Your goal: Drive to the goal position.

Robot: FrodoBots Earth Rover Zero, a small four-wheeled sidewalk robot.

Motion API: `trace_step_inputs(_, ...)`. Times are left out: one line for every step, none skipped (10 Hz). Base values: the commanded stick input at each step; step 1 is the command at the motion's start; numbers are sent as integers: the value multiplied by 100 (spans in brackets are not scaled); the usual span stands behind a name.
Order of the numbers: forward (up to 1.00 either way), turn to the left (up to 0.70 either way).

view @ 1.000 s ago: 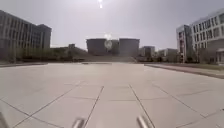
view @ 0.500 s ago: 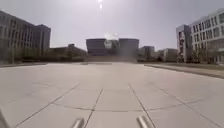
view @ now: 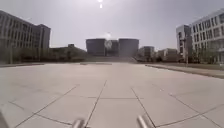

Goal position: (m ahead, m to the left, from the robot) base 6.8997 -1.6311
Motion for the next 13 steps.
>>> trace_step_inputs(70, 0)
trace_step_inputs(70, 0)
trace_step_inputs(70, 0)
trace_step_inputs(70, 0)
trace_step_inputs(70, 0)
trace_step_inputs(70, 0)
trace_step_inputs(70, 0)
trace_step_inputs(70, 0)
trace_step_inputs(70, 0)
trace_step_inputs(70, 0)
trace_step_inputs(70, 0)
trace_step_inputs(70, 0)
trace_step_inputs(70, 0)
